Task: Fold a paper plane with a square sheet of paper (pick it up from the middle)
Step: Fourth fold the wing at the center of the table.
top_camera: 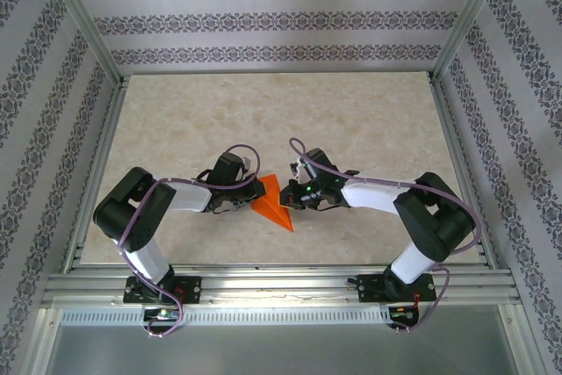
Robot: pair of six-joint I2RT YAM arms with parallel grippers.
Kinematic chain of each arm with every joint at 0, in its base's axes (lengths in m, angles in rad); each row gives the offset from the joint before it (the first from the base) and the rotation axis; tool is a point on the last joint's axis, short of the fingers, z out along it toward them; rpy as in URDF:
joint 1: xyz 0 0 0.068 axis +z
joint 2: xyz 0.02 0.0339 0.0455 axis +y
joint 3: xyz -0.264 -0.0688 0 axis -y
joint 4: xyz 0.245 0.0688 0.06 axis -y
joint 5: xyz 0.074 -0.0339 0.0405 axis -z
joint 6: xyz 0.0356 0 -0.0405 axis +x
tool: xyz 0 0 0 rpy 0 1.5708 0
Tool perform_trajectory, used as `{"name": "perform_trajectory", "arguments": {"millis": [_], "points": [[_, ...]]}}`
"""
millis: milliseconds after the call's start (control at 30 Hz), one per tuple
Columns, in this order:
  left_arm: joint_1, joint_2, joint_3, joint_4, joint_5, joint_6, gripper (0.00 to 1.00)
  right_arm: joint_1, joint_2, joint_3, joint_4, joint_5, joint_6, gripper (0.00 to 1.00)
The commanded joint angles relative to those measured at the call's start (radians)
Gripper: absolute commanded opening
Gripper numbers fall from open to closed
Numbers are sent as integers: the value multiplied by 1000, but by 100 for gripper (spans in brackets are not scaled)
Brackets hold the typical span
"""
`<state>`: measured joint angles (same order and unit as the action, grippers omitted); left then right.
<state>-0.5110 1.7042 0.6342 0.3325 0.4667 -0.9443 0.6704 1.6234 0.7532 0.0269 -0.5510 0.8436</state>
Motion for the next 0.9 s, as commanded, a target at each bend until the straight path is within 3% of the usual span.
{"name": "perform_trajectory", "arguments": {"millis": [0, 300, 567, 867], "points": [[-7, 24, -10, -22, -11, 1, 6, 7, 24, 22, 56, -23, 32, 0], [-7, 29, -1, -31, -13, 7, 5, 6, 109, 45, 61, -62, 29, 0], [-7, 19, 43, -52, 4, 32, 6, 11, 151, -59, 91, -33, 40, 0], [-16, -86, 85, -155, 37, 91, 9, 7, 152, -78, 64, -6, 26, 0]]}}
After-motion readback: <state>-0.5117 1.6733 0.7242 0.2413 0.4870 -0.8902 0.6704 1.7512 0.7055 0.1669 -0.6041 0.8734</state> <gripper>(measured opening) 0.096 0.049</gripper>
